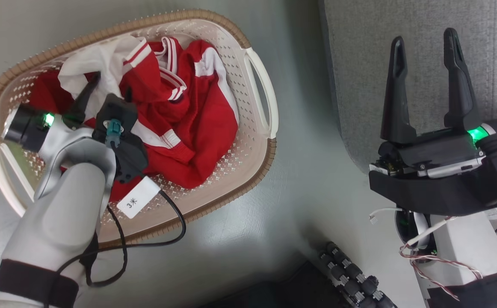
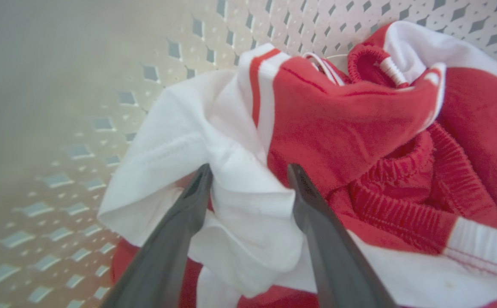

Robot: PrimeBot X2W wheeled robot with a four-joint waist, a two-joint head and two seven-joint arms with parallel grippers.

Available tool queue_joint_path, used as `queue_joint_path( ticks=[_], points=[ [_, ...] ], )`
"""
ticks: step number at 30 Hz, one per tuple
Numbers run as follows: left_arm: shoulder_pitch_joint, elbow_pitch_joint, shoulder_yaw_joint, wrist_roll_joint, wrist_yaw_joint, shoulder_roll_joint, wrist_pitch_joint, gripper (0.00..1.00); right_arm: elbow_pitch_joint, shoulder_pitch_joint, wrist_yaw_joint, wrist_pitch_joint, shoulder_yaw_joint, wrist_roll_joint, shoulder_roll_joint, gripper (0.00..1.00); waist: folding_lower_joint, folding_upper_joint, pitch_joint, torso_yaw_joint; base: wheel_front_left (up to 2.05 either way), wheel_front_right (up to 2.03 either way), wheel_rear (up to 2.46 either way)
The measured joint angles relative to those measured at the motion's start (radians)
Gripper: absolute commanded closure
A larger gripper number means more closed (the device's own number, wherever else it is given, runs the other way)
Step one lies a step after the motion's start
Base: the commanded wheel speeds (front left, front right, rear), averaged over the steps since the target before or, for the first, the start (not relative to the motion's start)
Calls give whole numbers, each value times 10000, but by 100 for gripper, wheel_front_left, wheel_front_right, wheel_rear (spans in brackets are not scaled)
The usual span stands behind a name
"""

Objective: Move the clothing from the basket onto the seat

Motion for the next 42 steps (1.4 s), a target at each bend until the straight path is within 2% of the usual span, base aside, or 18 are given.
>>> queue_joint_path(
  ticks=[1,7,15,23,31,42],
  points=[
    [0,0,0,0,0,0,0,100,0,0,0,0,0,0,0,0,0,0,0,0,0,0,0],
    [-46,136,0,-8,84,-144,-533,100,349,-136,0,-2,35,2,42,0,-2,-2,-61,-52,0,0,0],
    [32,155,-2,-155,157,-663,-1306,100,832,-185,0,0,58,13,50,0,-2,-2,-456,-5,0,0,0],
    [374,159,-159,-487,144,-1183,-1626,100,1492,-191,0,0,-73,81,61,0,-2,-3,-1131,166,0,0,0],
    [440,-276,-581,-629,-326,-1367,-1743,100,1992,-177,0,0,-245,100,61,0,-3,-2,-2024,546,0,0,0],
    [459,-1043,-639,-1252,-911,-1498,-1753,100,2899,-165,98,0,-441,178,58,0,-3,-3,-3512,1336,0,0,0]
  ],
)
